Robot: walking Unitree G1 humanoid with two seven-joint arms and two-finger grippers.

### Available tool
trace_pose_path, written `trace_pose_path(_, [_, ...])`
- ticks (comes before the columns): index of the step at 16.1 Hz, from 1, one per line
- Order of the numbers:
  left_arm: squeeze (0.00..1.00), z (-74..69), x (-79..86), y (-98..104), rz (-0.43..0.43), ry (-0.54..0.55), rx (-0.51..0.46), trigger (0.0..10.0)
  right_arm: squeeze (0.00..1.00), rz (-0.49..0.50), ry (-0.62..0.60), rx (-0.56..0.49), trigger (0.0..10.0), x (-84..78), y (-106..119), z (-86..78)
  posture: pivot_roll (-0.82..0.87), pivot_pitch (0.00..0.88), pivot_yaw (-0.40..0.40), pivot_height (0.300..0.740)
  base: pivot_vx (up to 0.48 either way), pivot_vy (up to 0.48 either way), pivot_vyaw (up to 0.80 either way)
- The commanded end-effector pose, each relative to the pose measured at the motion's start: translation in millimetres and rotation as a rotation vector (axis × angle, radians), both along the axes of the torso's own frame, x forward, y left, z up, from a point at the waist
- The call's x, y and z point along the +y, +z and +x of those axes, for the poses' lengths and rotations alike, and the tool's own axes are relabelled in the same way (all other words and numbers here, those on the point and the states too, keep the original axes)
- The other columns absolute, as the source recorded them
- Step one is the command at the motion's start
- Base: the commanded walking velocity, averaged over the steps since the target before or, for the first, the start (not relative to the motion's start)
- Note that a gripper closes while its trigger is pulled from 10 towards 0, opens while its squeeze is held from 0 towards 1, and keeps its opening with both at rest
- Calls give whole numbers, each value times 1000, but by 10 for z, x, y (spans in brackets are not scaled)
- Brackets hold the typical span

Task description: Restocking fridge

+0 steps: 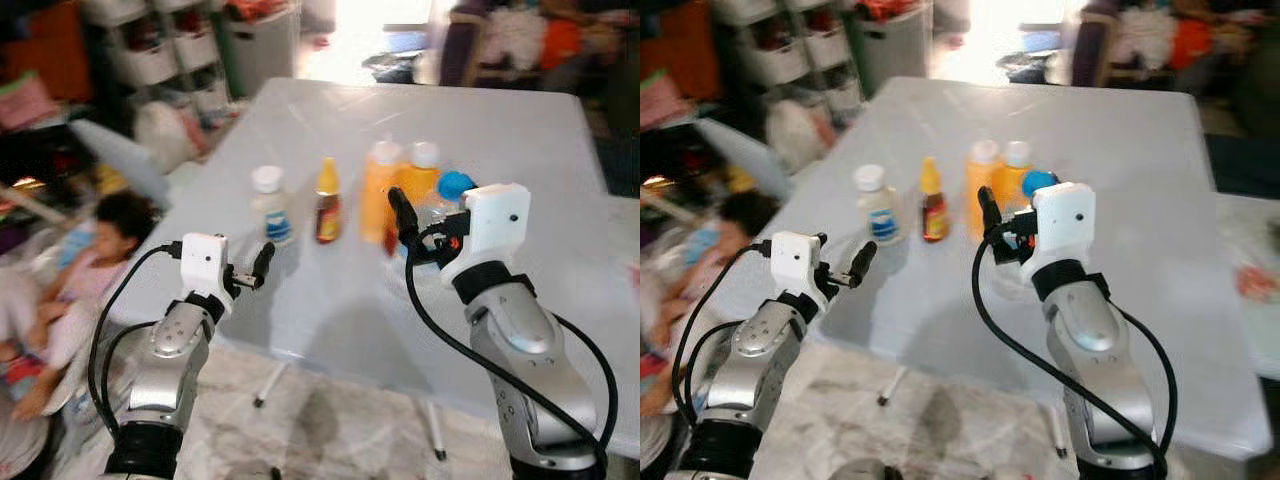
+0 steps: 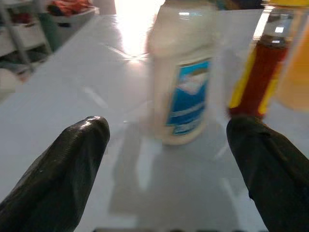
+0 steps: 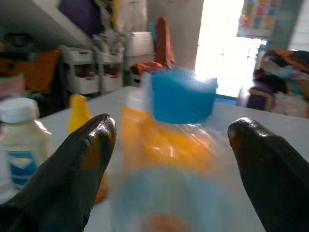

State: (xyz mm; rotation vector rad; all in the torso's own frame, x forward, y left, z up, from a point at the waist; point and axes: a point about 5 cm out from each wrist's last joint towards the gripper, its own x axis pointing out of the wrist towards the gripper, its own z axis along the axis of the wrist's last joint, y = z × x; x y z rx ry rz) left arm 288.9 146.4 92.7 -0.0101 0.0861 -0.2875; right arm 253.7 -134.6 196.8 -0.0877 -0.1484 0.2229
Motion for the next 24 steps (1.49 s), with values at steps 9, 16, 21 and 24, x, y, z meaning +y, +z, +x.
trace_pose_path(9, [0,36,-53,6,8,-24,-8,10000,0,-33,11,-47,10000,47,99,57,-86,0,66,740,0,0,-85])
trace_pose_path(16, [0,27,-78,2,10,-26,-9,10000,0,-30,19,-47,9725,67,121,146,-83,0,60,740,0,0,0])
trace_pose_path(21, [0,25,-86,-7,14,-32,-6,10000,0,-15,24,-36,0,79,132,240,-78,0,60,740,0,0,0])
trace_pose_path(24, [0,24,-86,-8,16,-32,-4,10000,0,-15,31,-39,0,92,157,265,-76,0,57,740,0,0,0])
